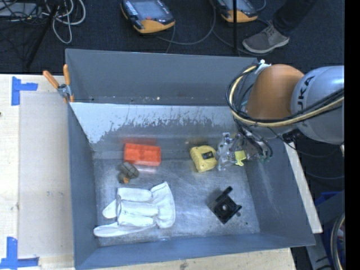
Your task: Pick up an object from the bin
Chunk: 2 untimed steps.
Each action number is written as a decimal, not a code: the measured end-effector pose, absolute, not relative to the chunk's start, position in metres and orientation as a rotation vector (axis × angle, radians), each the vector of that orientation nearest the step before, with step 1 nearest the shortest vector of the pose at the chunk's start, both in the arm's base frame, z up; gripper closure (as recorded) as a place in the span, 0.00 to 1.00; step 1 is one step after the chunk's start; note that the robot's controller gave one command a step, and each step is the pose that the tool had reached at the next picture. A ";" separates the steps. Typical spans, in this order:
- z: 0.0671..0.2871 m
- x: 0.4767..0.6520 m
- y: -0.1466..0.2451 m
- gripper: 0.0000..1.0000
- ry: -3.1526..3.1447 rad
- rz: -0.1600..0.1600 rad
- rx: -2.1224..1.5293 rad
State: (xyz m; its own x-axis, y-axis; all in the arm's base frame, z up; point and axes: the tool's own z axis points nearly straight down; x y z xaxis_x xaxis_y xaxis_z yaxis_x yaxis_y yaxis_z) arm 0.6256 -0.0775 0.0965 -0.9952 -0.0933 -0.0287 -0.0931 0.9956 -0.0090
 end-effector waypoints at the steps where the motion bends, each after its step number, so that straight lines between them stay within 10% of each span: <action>1: 0.097 0.626 -0.077 1.00 3.109 -0.012 -0.147; 2: 0.099 0.622 -0.078 1.00 3.110 -0.013 -0.147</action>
Offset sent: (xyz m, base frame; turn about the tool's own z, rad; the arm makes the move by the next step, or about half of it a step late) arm -0.0062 0.0115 0.0309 0.0690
